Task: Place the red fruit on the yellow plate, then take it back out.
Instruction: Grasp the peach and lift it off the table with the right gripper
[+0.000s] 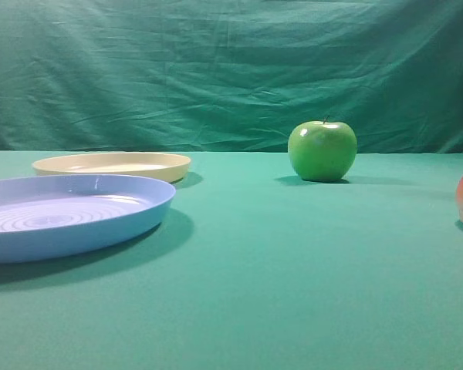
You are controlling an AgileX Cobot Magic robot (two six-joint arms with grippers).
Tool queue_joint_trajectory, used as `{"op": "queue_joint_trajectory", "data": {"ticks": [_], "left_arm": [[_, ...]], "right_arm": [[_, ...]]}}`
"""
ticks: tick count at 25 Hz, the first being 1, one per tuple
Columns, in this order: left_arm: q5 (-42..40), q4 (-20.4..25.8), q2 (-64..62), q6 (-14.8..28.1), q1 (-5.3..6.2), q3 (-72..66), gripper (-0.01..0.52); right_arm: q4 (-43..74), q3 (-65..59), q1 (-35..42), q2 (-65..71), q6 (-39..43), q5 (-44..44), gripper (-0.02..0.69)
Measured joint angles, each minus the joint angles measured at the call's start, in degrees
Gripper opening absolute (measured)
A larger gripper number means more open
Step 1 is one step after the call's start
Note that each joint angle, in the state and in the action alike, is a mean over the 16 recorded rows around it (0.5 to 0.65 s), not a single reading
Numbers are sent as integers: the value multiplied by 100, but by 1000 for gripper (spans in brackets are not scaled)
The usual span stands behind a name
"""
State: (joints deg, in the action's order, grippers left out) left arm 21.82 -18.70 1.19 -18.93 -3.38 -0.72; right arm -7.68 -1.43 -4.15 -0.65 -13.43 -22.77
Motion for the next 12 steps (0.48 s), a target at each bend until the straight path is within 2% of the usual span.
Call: {"op": "queue_joint_trajectory", "data": {"ticks": [12], "left_arm": [[0, 0, 0, 3, 0, 0, 0]], "right_arm": [[0, 0, 0, 0, 0, 0, 0]]}}
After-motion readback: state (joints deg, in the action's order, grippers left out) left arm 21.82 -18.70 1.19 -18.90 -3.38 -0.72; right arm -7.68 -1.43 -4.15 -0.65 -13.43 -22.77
